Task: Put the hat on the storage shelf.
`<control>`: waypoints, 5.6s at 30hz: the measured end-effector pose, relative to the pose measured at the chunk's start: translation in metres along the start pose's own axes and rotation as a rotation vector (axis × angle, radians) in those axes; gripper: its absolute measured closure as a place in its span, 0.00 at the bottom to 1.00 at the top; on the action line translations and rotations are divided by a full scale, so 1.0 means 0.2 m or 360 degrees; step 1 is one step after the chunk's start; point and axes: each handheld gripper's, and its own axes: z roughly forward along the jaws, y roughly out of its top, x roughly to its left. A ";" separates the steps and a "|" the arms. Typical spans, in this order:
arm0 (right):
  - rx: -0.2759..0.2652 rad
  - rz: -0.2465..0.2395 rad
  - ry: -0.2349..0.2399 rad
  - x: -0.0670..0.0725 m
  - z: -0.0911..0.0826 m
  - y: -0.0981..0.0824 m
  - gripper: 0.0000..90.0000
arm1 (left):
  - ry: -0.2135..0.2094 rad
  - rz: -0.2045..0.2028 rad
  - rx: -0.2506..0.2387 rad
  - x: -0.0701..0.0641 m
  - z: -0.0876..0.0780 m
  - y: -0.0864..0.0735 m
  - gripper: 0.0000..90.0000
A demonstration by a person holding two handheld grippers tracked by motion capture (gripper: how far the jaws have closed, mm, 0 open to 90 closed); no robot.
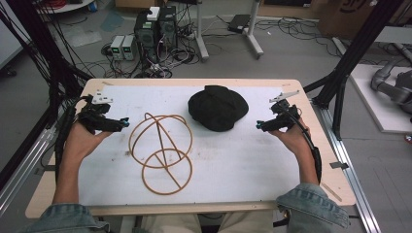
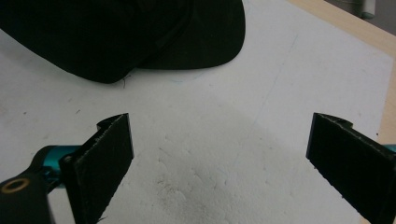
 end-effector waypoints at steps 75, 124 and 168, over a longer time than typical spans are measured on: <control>-0.0424 -0.0280 0.0212 0.46 0.25 0.22 0.54 | -0.0010 -0.0016 0.0014 0.00 0.01 -0.01 0.23; -0.0465 -0.0406 -0.0050 0.53 0.27 0.24 1.00 | -0.0023 -0.0033 0.0027 0.01 0.03 -0.03 0.23; -0.0810 -0.0050 -0.0185 0.37 0.02 0.46 1.00 | -0.0037 -0.0052 0.0028 0.02 0.04 -0.03 0.23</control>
